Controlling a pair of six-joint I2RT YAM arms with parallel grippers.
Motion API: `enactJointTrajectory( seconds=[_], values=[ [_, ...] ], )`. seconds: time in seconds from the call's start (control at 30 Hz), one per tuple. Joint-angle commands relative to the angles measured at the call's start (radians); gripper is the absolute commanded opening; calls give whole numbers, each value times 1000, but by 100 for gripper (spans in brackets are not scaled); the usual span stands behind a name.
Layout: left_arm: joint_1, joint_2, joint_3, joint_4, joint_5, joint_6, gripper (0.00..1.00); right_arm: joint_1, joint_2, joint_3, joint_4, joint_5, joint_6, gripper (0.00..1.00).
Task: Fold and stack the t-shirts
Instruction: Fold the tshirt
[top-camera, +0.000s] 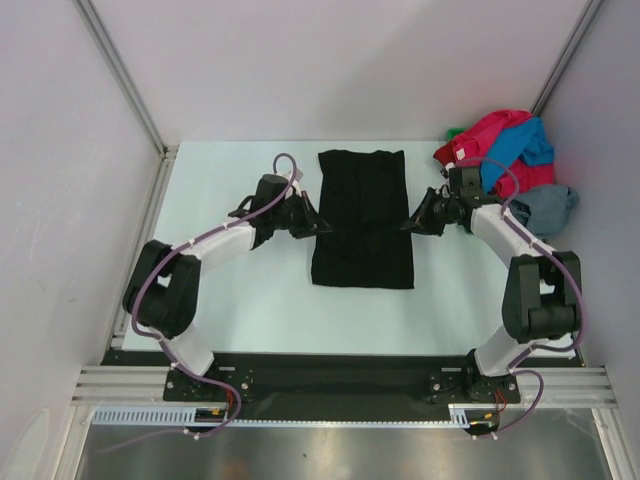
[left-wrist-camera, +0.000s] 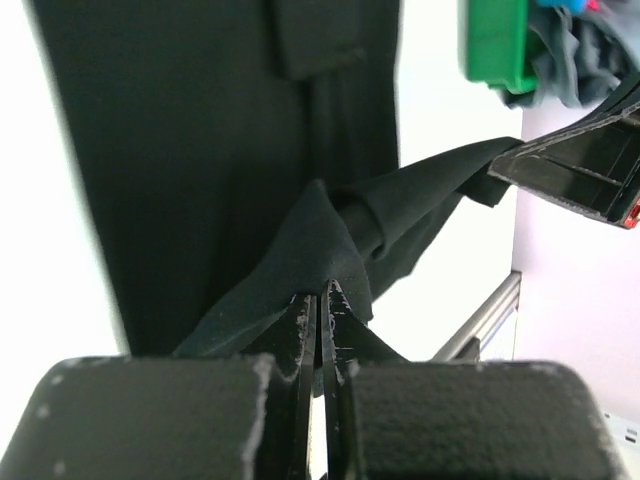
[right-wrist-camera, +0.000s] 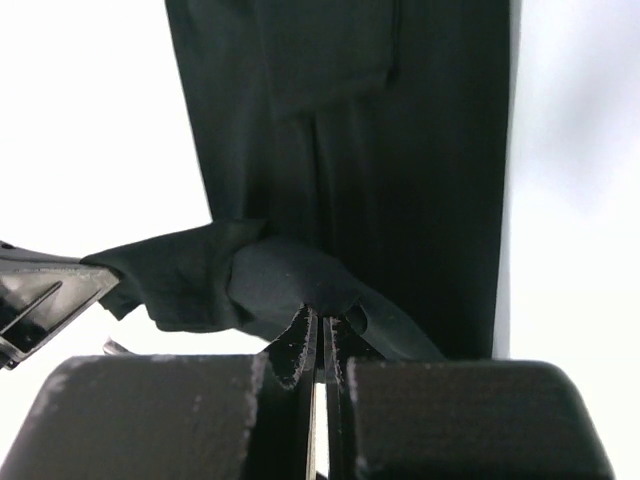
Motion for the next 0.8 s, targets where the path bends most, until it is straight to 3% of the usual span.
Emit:
enactJointTrajectory(
  seconds=[0.0,0.77],
  values=[
    [34,29,55,11,35,34,0,-17,72,77,55,-44,-32,0],
    [115,327,268,-49,91,102,2,-89,317,134,113,-84,-75,0]
  ],
)
